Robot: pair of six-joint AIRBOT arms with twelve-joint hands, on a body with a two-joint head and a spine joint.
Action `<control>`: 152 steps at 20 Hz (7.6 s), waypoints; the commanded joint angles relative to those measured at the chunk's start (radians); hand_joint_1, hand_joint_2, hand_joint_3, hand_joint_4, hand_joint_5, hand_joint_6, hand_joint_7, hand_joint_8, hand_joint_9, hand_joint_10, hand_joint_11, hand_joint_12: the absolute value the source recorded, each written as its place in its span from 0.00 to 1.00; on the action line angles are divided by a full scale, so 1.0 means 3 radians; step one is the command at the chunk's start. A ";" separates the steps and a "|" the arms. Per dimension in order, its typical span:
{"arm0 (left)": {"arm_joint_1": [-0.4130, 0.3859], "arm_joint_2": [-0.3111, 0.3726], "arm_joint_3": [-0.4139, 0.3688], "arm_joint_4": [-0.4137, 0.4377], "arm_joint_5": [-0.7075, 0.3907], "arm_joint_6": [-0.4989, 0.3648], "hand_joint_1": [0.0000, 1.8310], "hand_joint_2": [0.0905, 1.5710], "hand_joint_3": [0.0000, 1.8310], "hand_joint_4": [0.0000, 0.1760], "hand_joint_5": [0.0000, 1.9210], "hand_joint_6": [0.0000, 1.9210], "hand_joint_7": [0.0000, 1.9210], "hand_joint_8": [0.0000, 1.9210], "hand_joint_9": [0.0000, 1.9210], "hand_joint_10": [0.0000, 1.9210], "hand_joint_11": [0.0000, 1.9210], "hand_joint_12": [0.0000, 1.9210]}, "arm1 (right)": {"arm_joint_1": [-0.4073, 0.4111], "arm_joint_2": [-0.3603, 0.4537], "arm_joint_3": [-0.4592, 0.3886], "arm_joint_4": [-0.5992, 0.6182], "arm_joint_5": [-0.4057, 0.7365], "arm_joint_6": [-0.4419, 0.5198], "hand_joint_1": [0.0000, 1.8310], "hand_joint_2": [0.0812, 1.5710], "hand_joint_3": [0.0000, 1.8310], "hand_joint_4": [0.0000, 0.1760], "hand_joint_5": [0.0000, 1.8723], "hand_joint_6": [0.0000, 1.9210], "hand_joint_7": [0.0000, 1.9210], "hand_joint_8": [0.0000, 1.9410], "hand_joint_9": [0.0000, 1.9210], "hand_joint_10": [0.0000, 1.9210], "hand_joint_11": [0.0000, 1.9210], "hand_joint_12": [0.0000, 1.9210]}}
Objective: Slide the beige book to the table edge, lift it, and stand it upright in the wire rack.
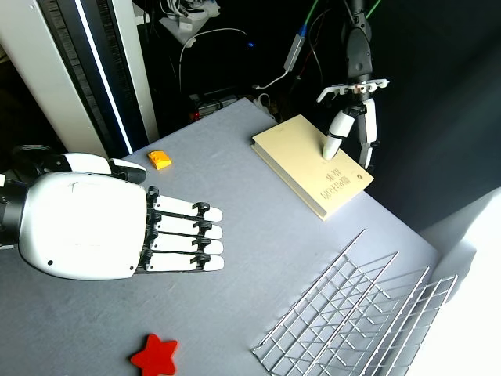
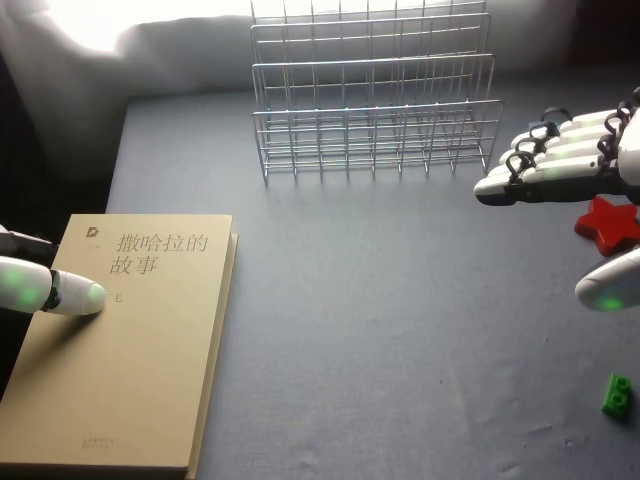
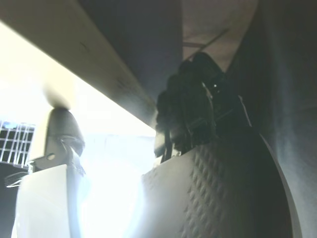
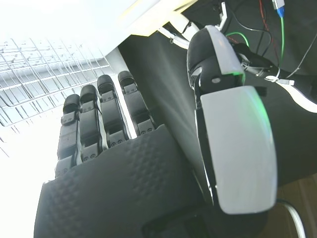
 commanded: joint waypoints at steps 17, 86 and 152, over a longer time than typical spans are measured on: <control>-0.0124 0.0019 0.0037 0.0014 -0.0205 0.0076 0.68 0.73 0.00 0.00 0.40 0.59 0.51 0.63 0.55 0.57 0.42 0.78 | 0.0040 0.0035 0.0006 0.0174 0.0078 0.0042 0.07 0.74 0.00 0.00 0.02 0.00 0.03 0.00 0.02 0.00 0.00 0.00; -0.1817 -0.0216 0.0334 0.2724 -0.2608 -0.2577 0.67 0.76 0.00 0.00 0.36 0.64 0.47 0.71 0.46 0.69 0.33 0.91 | 0.0033 0.0046 0.0004 0.0174 0.0216 0.0087 0.08 0.76 0.00 0.00 0.01 0.00 0.02 0.00 0.01 0.00 0.00 0.00; -0.1530 -0.1698 0.1635 0.3339 -0.3370 -0.4022 0.67 0.75 0.00 0.00 0.39 0.61 0.48 0.70 0.47 0.68 0.33 0.89 | 0.0062 0.0046 0.0006 0.0174 0.0283 0.0064 0.08 0.75 0.00 0.00 0.00 0.00 0.01 0.00 0.01 0.00 0.00 0.00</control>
